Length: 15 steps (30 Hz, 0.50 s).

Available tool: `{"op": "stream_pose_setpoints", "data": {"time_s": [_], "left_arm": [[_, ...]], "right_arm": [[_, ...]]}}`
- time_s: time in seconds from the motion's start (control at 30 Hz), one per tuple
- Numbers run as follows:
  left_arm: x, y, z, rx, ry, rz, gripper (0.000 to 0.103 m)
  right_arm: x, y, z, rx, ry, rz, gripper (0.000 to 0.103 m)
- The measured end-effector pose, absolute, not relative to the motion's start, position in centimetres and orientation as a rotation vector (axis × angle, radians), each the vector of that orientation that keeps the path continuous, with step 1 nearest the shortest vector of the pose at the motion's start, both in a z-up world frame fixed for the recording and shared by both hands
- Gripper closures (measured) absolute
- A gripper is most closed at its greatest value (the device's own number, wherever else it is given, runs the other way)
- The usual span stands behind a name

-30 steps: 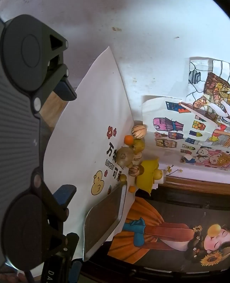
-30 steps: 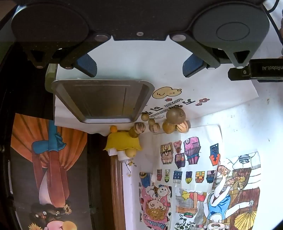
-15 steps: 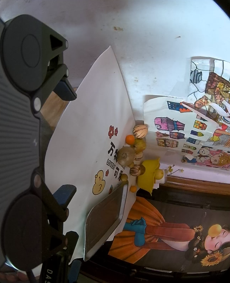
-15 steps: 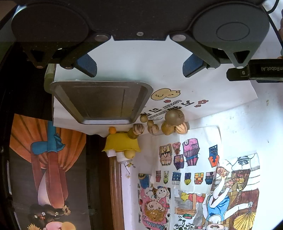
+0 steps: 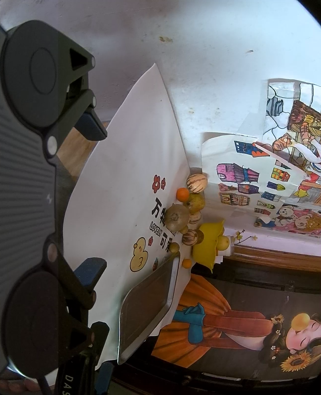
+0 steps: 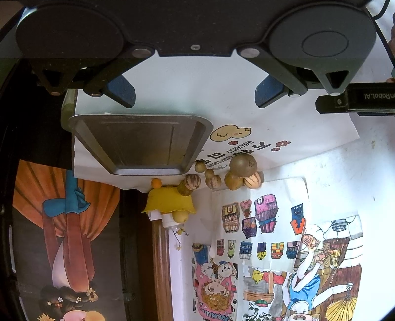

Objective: Organize fruits

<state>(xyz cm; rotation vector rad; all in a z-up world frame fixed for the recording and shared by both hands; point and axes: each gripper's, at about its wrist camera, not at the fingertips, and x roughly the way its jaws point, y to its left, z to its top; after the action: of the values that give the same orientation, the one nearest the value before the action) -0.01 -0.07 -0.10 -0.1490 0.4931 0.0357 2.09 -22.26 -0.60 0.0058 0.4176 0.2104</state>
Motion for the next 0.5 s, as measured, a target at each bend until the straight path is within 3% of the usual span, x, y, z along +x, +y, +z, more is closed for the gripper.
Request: {"op": "stream_pose_setpoints", "data": {"time_s": [0.5], "left_arm": [[-0.2, -0.5, -1.4, -0.152, 0.5, 0.035, 0.001]], "right_arm": [[2.1, -22.1, -0.7, 0.006, 0.422, 0.21, 0.0]]}}
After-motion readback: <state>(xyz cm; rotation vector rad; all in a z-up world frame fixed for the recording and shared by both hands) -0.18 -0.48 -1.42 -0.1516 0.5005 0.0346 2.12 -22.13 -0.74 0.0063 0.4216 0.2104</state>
